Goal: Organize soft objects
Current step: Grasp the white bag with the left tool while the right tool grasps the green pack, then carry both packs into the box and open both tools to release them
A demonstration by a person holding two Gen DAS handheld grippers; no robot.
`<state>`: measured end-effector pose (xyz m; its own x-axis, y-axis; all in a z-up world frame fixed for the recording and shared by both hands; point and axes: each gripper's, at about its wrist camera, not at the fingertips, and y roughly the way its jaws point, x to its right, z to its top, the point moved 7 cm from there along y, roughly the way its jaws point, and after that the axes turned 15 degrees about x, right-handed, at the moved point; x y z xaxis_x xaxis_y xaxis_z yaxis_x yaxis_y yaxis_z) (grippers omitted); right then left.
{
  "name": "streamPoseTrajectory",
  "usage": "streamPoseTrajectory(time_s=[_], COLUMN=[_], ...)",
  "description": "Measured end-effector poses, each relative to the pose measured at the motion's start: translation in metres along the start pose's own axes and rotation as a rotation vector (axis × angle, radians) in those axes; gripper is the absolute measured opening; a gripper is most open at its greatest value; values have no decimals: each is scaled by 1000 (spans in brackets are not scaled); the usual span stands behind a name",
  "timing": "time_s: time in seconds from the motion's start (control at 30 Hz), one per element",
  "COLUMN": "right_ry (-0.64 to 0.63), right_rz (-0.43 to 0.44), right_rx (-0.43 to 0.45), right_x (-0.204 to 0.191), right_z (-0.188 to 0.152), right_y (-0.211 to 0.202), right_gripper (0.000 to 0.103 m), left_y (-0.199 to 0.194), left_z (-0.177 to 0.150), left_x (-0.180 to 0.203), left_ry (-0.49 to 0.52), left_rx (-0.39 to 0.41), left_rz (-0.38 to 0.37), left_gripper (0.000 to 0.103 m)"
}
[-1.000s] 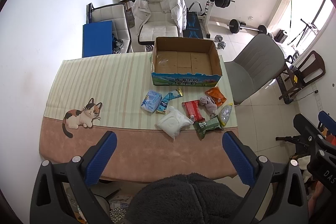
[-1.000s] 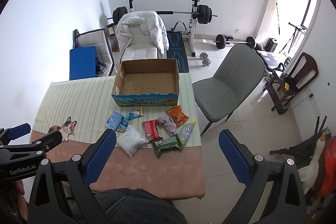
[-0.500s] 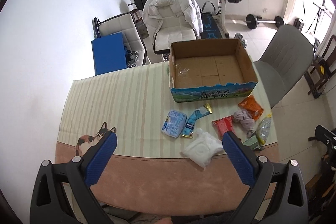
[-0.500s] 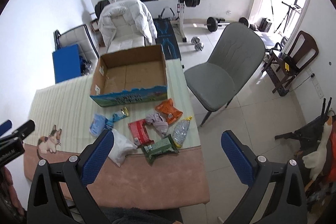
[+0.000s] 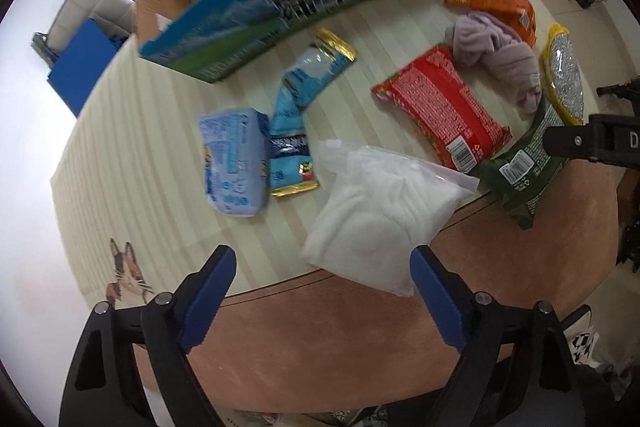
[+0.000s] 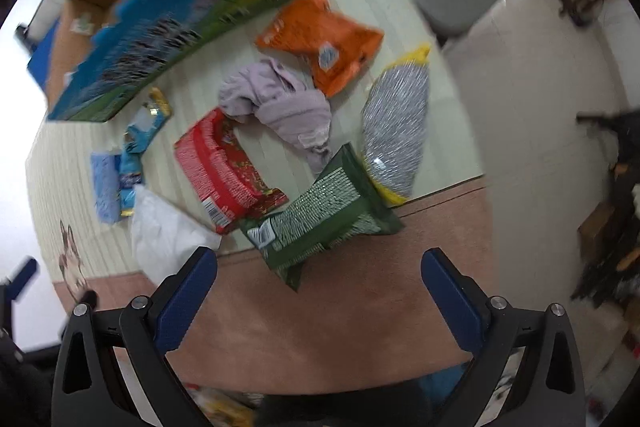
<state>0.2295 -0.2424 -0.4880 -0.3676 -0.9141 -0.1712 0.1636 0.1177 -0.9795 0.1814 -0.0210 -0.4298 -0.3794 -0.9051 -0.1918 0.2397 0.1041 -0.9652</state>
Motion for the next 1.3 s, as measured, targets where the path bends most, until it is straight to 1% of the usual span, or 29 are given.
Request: streamPoseTrajectory(time_s=[0.07, 0.13, 0.17, 0.2, 0.23, 0.27, 0.3, 0.33, 0.37, 0.4, 0.43, 0.47, 0.53, 0.6, 0.63, 0.7, 0.73, 0.77, 0.83, 0.9, 0.93, 0.97, 1.07, 1.1, 1.17, 1.2, 1.23, 1.3], right_ry=[97, 192, 219, 235, 236, 205, 139, 63, -13, -95, -160, -217, -312, -360, -359, -334, -319, -307, -292, -284, -283, -283, -290, -296, -314, -317, -323, -336], right_rz=[6, 13, 16, 18, 25, 15, -1, -22, -25, -31, -39, -50, -83, -97, -91, -81, -68, -61, -54, -42, -40, -38, -39, -39, -41, -41, -38, -15], right_rx=[-54, -90, -102, -115, -128, -122, -106, -102, -102, -111, -121, -128, -128, -129, -134, -154, -155, -155, -153, -151, -146, -145, -143, -141, -134, -134, -126, -109], right_x=[5, 9, 11, 11, 10, 8, 3, -1, -6, -10, -11, -11, -8, -5, -5, -2, -1, 2, 13, 21, 23, 28, 30, 29, 27, 18, 17, 11], right_z=[-8, -15, -17, -20, -22, -23, -23, -25, -29, -36, -44, -51, -63, -74, -79, -91, -98, -102, -115, -125, -130, -133, -144, -145, -153, -149, -153, -162], right_y=[30, 55, 64, 73, 81, 82, 81, 80, 79, 78, 78, 77, 76, 77, 79, 85, 88, 86, 94, 98, 99, 95, 95, 95, 101, 99, 99, 94], right_gripper=[102, 101, 101, 98, 90, 89, 77, 62, 60, 54, 46, 43, 41, 41, 43, 53, 58, 58, 58, 58, 58, 58, 58, 58, 53, 49, 45, 42], left_y=[18, 31, 37, 42, 47, 50, 53, 55, 59, 63, 67, 70, 74, 74, 73, 70, 70, 68, 69, 72, 74, 77, 88, 89, 88, 88, 79, 59], left_z=[-3, -5, -6, -6, -7, -7, -7, -7, -7, -8, -9, -10, -12, -13, -15, -19, -22, -29, -42, -51, -54, -58, -66, -68, -70, -68, -69, -71], left_x=[5, 9, 11, 13, 16, 18, 22, 25, 28, 31, 33, 35, 38, 40, 41, 40, 40, 35, 27, 22, 22, 23, 27, 28, 31, 34, 34, 38], left_ry=[2, 13, 23, 32, 40, 40, 33, 19, 3, -17, -28, -28, -21, -28, -29, -49, -76, -123, -246, -326, -341, -345, -312, -314, -339, -356, -373, -402], left_rx=[-37, -60, -71, -82, -92, -98, -107, -125, -142, -161, -175, -179, -181, -174, -169, -162, -162, -184, -219, -218, -214, -222, -222, -210, -192, -181, -167, -130], left_rz=[-42, -59, -67, -76, -85, -102, -127, -161, -185, -203, -207, -201, -187, -182, -177, -168, -162, -155, -176, -173, -174, -175, -149, -147, -136, -133, -134, -141], left_gripper=[89, 89, 89, 89, 89, 89, 89, 89, 89, 89, 91, 92, 92, 90, 90, 88, 84, 82, 82, 84, 87, 90, 93, 92, 82, 79, 75, 73])
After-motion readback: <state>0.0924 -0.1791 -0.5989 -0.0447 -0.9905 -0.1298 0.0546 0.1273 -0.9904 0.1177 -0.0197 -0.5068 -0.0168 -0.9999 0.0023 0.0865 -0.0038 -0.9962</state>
